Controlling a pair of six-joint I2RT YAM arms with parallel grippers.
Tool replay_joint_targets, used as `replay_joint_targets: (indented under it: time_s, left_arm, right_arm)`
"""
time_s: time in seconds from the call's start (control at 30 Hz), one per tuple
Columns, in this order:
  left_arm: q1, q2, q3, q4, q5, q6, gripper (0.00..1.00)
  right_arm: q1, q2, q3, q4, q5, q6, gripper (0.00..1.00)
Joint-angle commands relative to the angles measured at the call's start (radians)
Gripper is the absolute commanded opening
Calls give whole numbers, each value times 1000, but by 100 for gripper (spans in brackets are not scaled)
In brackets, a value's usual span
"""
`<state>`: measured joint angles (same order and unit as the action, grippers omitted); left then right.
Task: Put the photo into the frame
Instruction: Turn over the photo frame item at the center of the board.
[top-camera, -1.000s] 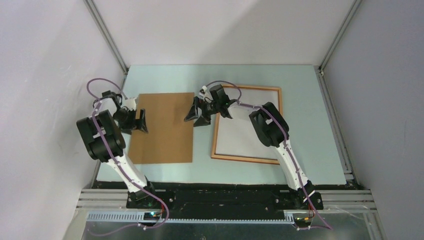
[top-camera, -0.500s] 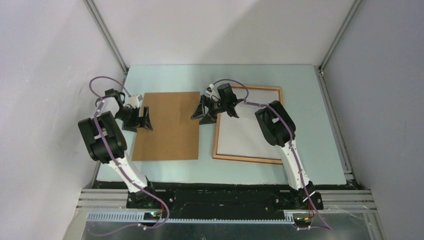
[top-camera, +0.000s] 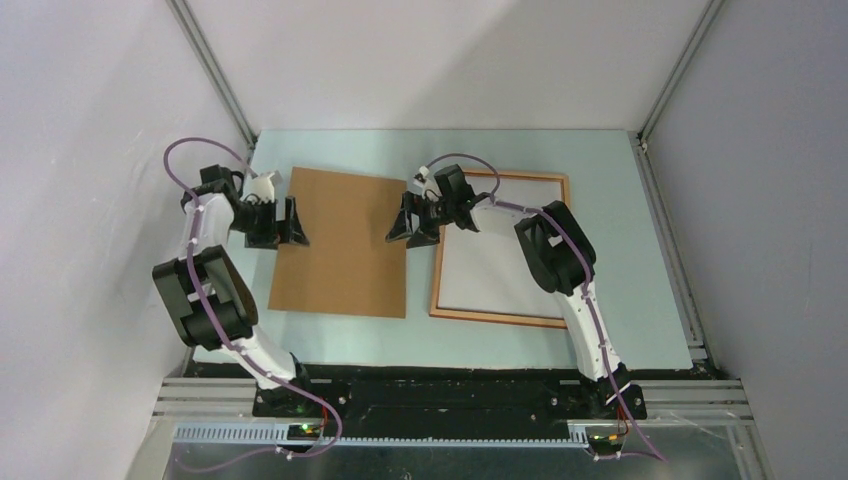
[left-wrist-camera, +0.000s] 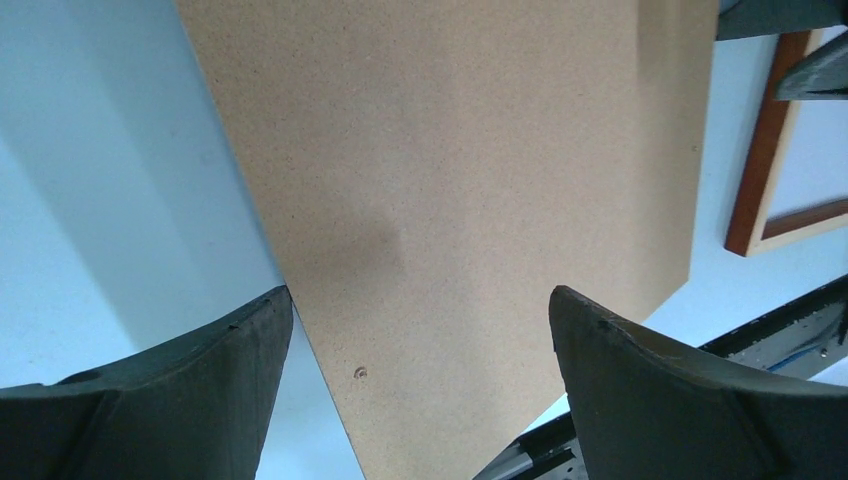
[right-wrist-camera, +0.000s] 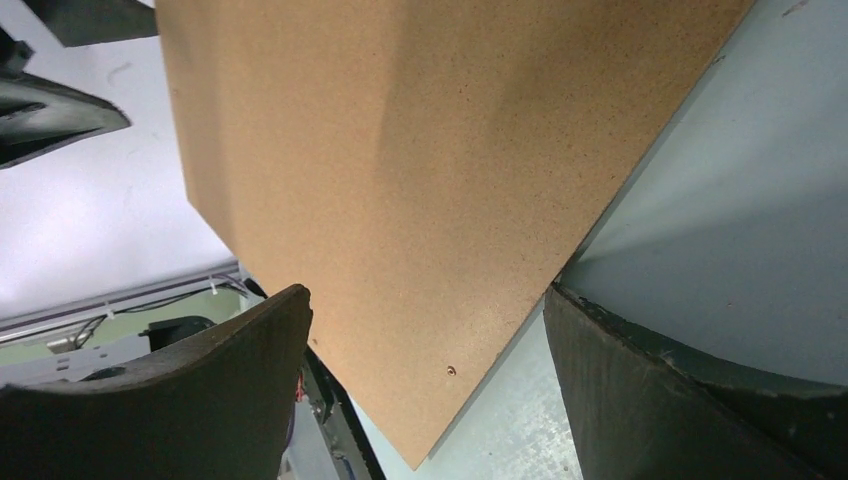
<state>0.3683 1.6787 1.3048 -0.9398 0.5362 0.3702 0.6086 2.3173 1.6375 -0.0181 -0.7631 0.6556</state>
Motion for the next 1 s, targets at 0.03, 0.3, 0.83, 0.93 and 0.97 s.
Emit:
replay_joint_targets:
  time_s: [0.03,0.3,0.83,0.93,0.97]
  left_arm:
    - [-31,-93,48,-56,155,-48,99]
    - [-52,-188,81,-84,222,-96,100]
    - [-181,-301,162,-84,277,-206,100]
    - [-213,-300,176,-84,257,-206,100]
    - [-227,-300,183,-84,256,-206,100]
  right_arm:
    - [28,-13,36,-84,38,-85,91]
    - [36,11,66,-132,61,-128,95]
    - [12,73,60,6,-160,-149,99]
    - [5,73,45,69,-197,-168,100]
    - [3,73,40,79,-214,-170,100]
